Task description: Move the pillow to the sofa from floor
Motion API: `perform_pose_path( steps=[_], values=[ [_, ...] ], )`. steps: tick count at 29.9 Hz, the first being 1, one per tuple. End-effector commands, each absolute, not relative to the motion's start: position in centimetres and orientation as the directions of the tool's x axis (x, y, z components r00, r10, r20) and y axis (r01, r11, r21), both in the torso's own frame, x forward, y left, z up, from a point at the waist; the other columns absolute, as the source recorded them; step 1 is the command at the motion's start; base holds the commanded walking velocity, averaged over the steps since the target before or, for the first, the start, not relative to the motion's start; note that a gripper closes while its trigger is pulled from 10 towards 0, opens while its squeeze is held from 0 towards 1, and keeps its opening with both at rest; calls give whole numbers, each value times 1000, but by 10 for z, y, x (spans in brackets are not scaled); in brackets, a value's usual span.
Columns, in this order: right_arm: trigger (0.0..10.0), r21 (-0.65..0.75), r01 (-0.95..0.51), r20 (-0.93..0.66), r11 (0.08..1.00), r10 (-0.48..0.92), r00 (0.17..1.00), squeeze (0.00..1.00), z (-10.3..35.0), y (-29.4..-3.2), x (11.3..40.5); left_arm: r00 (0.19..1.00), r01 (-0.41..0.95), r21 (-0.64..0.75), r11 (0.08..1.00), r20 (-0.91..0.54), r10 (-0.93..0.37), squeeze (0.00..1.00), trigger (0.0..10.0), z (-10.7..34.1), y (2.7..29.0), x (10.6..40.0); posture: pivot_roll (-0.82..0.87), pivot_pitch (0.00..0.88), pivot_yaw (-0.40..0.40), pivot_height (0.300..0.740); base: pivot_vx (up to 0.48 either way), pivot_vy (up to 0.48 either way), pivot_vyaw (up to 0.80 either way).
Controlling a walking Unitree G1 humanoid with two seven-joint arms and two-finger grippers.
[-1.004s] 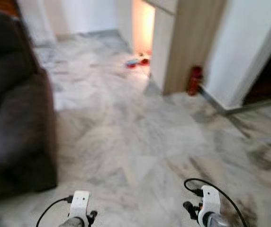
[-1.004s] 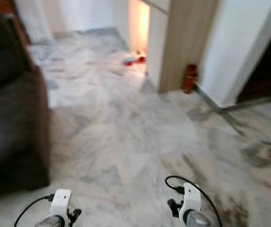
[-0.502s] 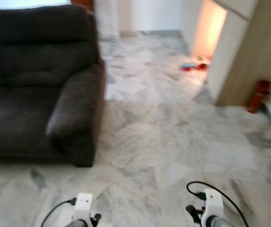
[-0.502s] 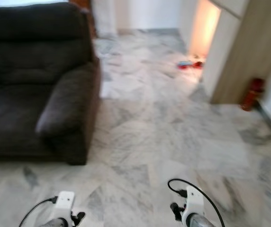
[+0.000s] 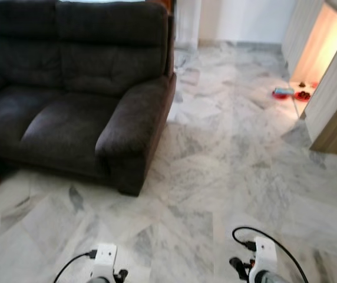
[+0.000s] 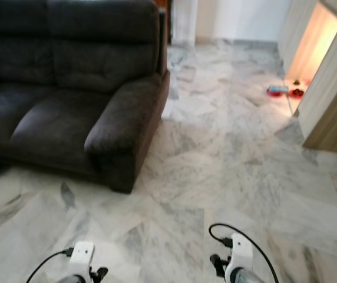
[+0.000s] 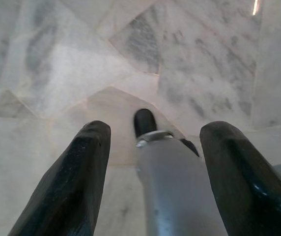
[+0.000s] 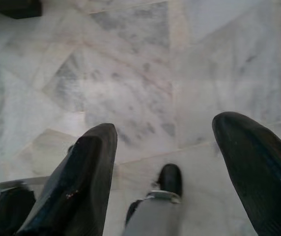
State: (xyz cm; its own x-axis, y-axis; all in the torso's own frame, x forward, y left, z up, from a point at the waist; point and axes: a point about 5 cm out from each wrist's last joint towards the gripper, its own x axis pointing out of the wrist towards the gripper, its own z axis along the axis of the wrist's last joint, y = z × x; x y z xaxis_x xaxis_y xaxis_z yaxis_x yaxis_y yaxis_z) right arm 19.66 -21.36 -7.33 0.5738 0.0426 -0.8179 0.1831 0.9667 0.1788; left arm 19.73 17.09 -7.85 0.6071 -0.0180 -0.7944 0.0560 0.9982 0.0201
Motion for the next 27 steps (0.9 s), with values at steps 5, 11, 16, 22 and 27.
perform_pose_path(
  steps=[5,11,16,22,27],
  values=[
    [10000,198,230,-820,953,33,571,0,-73,-213,197,595,44,27,999,-804,-5,0,10000,-79,176,196,-3,44,-34,740,0,78,0],
    [10000,206,237,-819,949,34,573,0,-73,-212,197,593,51,32,998,-805,-5,0,10000,-79,177,197,-4,48,-29,740,0,426,0],
    [10000,205,238,-819,949,34,573,0,-73,-212,197,593,55,33,998,-805,-6,0,10000,-78,177,197,-1,50,-30,740,0,424,0],
    [10000,220,249,-814,943,37,580,0,-73,-212,198,592,58,33,998,-806,-8,0,10000,-79,177,197,0,51,-30,740,0,423,0],
    [10000,214,220,-816,952,50,577,0,-73,-212,198,592,59,34,998,-806,-8,0,10000,-79,176,197,1,51,-32,740,0,424,0]
  ],
)
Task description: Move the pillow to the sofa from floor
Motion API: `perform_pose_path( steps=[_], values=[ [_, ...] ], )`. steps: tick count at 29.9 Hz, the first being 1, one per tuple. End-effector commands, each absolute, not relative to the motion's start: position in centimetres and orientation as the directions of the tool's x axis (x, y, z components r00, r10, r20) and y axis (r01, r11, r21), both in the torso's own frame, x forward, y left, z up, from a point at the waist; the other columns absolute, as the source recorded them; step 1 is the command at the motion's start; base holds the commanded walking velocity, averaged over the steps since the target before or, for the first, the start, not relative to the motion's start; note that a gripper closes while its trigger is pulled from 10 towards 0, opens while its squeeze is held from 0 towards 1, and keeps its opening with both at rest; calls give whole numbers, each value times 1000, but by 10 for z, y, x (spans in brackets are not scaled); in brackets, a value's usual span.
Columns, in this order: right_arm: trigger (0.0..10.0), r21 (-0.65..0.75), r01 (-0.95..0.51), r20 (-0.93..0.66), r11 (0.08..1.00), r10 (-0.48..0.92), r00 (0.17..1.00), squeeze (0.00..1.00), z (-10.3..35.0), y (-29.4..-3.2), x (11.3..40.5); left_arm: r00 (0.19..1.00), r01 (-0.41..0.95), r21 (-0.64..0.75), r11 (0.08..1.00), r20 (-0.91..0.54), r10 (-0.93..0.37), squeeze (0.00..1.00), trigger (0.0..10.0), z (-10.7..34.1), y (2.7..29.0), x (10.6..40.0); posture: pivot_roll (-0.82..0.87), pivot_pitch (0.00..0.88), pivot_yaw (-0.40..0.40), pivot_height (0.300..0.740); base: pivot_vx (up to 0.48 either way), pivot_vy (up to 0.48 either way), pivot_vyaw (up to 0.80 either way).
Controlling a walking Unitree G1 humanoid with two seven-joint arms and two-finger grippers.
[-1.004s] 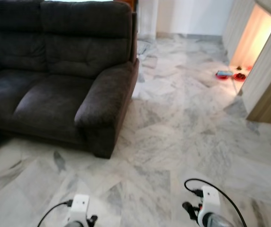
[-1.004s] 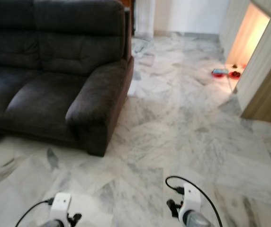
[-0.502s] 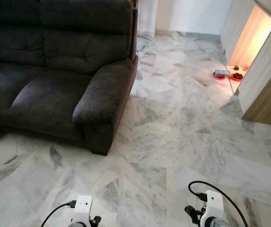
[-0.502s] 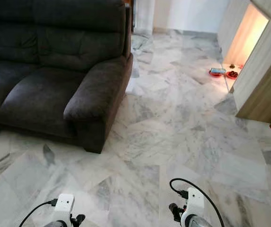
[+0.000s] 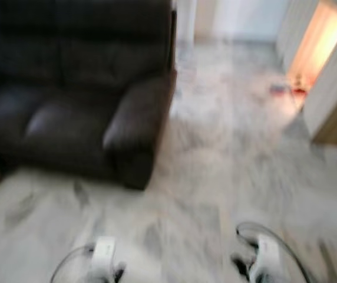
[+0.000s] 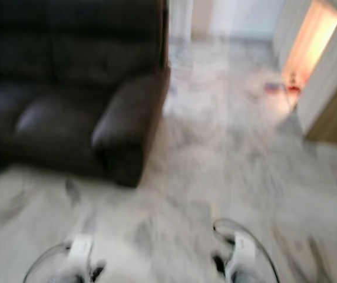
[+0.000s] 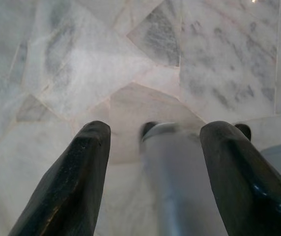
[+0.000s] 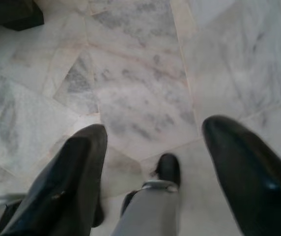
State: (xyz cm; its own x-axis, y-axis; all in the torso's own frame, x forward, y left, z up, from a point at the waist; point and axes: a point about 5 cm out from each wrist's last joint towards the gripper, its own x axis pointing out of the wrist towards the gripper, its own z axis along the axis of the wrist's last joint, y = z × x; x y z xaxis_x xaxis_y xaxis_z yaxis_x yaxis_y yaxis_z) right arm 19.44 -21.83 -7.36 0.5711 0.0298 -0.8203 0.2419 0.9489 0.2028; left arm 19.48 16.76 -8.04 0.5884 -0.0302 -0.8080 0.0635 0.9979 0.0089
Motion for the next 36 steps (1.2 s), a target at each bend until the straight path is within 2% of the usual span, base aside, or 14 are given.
perform_pose_path(
  steps=[1,12,36],
  values=[
    [10000,212,217,-815,953,50,577,0,-73,-212,198,592,58,33,998,-806,-8,0,10000,-78,176,197,1,51,-32,740,0,424,0],
    [10000,203,185,-810,962,59,583,0,-72,-212,200,592,61,32,998,-806,-11,0,10000,-78,176,198,-1,44,-33,740,0,425,0],
    [10000,229,223,-807,947,57,588,0,-72,-211,199,588,69,28,997,-809,-18,0,10000,-79,175,197,-8,20,-20,740,0,423,0]
  ],
)
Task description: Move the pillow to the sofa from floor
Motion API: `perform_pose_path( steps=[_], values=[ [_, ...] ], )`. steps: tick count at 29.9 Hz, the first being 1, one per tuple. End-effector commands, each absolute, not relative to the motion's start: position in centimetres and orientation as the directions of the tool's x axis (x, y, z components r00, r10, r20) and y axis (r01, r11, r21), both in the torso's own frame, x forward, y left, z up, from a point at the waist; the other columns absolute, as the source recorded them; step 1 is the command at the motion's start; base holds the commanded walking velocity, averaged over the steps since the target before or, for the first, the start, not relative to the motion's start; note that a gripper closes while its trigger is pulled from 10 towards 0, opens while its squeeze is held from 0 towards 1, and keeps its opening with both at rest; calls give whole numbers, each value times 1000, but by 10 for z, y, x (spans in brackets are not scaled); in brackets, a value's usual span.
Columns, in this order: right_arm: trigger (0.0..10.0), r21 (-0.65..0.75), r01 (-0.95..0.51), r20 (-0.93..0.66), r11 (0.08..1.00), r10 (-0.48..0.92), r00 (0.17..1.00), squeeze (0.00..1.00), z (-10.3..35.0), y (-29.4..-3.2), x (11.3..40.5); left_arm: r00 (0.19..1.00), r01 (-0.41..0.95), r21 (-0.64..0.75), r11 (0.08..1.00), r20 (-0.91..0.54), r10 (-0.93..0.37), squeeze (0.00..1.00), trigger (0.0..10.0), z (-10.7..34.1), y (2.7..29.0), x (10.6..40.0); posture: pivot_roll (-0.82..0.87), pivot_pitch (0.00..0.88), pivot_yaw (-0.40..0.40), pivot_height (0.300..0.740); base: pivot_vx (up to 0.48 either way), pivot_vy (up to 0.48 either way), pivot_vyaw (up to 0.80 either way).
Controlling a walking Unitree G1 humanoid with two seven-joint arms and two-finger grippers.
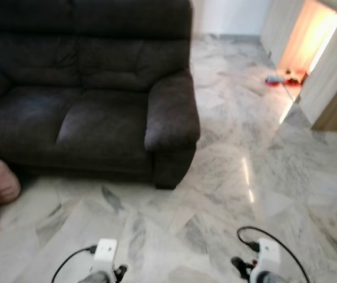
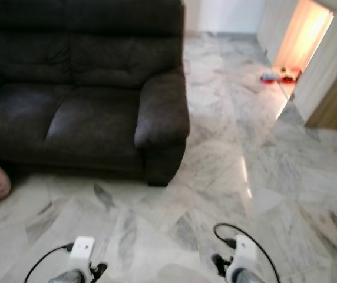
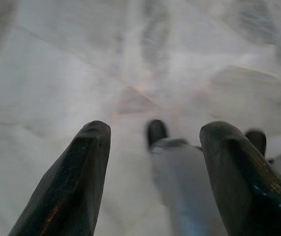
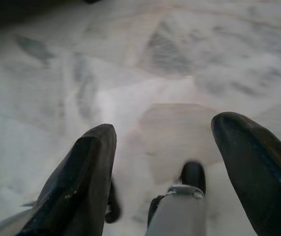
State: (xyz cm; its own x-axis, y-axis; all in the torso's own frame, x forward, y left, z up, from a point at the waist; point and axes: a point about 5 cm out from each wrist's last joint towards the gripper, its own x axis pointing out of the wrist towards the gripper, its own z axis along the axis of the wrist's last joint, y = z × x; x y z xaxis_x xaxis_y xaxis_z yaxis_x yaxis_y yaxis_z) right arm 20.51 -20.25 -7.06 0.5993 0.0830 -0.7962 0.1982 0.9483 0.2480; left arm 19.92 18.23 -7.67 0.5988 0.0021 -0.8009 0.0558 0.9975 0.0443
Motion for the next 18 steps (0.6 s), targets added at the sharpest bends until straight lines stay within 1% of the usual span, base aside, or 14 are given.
perform_pose_path(
  steps=[1,12,18],
  values=[
    [10000,229,223,-807,947,57,588,0,-72,-211,199,588,69,28,997,-809,-18,0,10000,-79,175,197,-8,20,-20,740,0,424,0],
    [10000,236,233,-806,943,55,590,0,-73,-211,198,585,74,28,997,-811,-21,0,10000,-79,175,196,-16,10,-17,740,0,424,0],
    [10000,241,239,-802,941,54,595,0,-72,-211,199,587,74,26,997,-809,-22,0,10000,-79,175,198,-12,32,-24,740,0,424,0]
  ],
)
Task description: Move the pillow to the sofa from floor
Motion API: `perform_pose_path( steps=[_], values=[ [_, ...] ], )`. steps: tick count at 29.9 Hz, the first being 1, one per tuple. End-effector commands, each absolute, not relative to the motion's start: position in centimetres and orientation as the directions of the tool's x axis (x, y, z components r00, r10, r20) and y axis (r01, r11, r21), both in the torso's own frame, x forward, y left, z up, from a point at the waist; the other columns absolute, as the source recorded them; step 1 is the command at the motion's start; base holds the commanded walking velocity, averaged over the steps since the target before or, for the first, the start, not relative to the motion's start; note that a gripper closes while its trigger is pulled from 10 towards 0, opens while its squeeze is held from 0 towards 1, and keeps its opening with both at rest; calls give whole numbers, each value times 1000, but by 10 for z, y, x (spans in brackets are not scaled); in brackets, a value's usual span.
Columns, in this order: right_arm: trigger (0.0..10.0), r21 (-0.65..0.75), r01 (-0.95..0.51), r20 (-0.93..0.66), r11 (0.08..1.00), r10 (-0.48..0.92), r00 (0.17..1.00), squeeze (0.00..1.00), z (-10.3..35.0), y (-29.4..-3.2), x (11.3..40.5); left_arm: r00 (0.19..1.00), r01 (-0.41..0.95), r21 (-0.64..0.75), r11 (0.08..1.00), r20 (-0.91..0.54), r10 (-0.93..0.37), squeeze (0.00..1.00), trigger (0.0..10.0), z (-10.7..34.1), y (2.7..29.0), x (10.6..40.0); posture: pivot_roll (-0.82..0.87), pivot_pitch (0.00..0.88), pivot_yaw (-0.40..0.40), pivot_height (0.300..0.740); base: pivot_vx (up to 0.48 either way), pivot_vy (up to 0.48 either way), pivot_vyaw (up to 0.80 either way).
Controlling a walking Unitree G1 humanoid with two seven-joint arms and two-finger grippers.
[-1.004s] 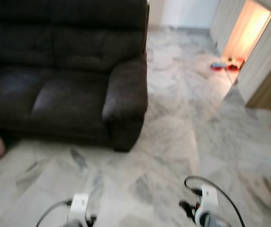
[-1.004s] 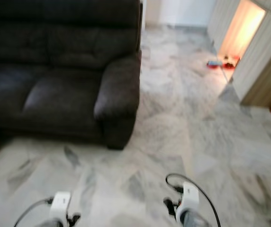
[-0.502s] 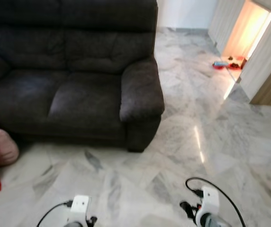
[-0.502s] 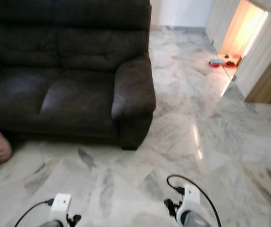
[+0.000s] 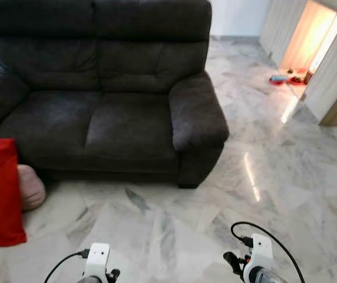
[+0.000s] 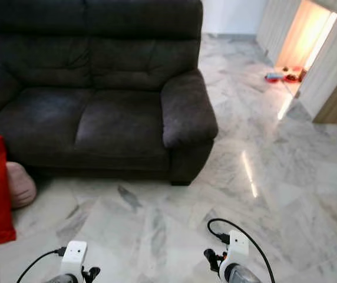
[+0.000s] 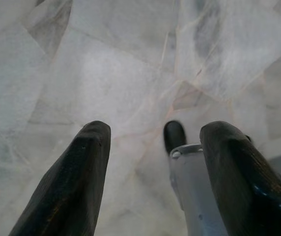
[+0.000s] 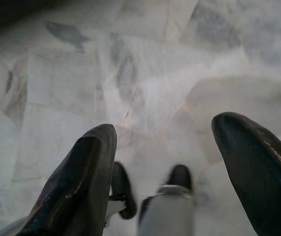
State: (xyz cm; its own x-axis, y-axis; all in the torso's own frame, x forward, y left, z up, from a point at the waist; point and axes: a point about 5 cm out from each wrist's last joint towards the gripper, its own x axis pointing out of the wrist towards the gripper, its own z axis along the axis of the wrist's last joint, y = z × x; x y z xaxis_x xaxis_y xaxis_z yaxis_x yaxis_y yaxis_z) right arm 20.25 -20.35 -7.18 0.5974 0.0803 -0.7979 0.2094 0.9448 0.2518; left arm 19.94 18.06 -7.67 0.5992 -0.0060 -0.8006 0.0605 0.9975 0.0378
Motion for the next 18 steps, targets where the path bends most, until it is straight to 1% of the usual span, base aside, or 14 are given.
perform_pose_path(
  steps=[1,18],
  values=[
    [10000,242,241,-801,940,53,596,0,-72,-212,199,588,72,26,997,-808,-22,0,10000,-78,175,198,-12,32,-24,740,0,428,0],
    [10000,239,226,-799,944,59,598,0,-71,-211,202,593,71,27,997,-805,-21,0,10000,-77,175,201,-10,60,-24,740,0,425,0]
  ],
)
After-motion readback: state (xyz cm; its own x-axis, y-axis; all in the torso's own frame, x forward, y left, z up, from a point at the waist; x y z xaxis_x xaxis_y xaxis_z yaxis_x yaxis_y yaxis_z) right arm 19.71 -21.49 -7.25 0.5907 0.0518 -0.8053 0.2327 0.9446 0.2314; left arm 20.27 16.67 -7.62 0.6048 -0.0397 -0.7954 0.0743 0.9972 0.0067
